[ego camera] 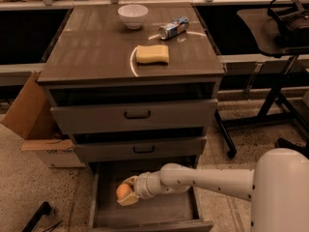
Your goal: Place orange into bottom drawer
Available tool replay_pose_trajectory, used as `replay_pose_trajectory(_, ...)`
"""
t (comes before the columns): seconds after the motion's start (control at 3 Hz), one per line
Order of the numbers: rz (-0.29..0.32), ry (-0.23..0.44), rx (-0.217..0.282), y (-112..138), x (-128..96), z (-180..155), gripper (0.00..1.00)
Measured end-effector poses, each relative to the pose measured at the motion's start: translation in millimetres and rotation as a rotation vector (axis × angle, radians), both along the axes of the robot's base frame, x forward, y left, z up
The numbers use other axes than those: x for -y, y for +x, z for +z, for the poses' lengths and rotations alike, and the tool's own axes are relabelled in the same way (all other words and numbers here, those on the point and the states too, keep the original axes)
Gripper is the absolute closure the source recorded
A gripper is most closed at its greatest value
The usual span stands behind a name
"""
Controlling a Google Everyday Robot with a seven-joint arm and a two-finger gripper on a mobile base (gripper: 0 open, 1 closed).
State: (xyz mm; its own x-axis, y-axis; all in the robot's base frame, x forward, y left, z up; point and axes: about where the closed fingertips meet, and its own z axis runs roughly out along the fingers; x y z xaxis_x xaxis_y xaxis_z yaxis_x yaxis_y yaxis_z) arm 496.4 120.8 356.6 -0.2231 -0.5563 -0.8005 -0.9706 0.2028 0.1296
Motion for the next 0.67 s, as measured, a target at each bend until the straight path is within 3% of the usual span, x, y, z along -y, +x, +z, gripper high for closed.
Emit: replay_pose_trajectory(0.67, -0.012, -0.006, -0.004, 1.7, 1.4, -5.2, 1.00)
